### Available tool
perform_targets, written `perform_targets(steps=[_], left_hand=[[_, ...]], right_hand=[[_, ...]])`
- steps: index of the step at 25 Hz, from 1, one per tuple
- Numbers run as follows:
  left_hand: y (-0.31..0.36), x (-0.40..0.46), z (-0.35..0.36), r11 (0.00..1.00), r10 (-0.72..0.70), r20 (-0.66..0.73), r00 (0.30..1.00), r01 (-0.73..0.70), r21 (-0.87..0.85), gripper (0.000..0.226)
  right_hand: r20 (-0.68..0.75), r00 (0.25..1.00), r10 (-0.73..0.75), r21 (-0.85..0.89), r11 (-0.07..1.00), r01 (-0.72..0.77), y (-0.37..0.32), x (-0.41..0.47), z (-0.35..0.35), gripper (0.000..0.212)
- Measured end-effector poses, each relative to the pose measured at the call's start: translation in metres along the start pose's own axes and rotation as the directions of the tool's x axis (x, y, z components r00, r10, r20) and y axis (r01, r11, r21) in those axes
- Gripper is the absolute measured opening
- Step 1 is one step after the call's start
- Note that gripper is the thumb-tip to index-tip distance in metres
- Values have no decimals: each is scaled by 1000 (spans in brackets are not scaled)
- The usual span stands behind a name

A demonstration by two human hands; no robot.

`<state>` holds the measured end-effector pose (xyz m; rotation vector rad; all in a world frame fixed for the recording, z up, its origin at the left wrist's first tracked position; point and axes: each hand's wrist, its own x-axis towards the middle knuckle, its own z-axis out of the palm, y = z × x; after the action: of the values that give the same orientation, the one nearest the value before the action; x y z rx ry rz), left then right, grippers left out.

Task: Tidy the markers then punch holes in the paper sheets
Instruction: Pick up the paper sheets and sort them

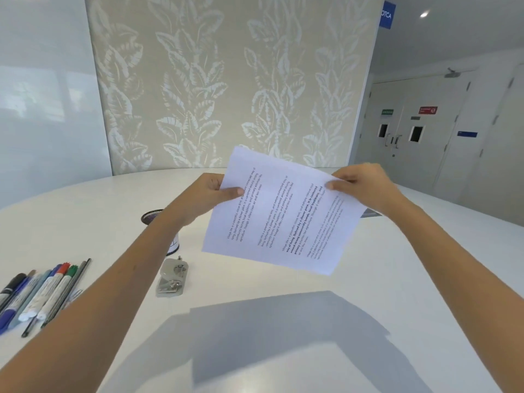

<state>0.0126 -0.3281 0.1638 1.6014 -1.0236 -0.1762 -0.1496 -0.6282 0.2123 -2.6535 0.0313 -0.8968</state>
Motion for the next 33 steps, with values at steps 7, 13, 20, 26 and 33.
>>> perform_targets(steps=[7,13,20,26,33], left_hand=[[-35,-11,3,941,-13,-143,990,-36,-337,21],[-55,-16,25,974,-27,-352,936,-55,-220,11],[-81,-32,42,961,-150,-398,905,38,-275,12],[-88,-36,44,932,-250,-249,936,162,-324,26],[-94,-32,32,898,-302,-225,926,197,-393,22]], right_hand=[[190,943,272,799,516,-310,42,-32,15,46],[90,926,366,865,431,-255,30,-53,72,24],[8,864,503,879,408,-245,25,-76,119,9],[87,821,565,872,356,-337,22,-86,141,13],[73,815,575,880,347,-324,15,-80,150,19]])
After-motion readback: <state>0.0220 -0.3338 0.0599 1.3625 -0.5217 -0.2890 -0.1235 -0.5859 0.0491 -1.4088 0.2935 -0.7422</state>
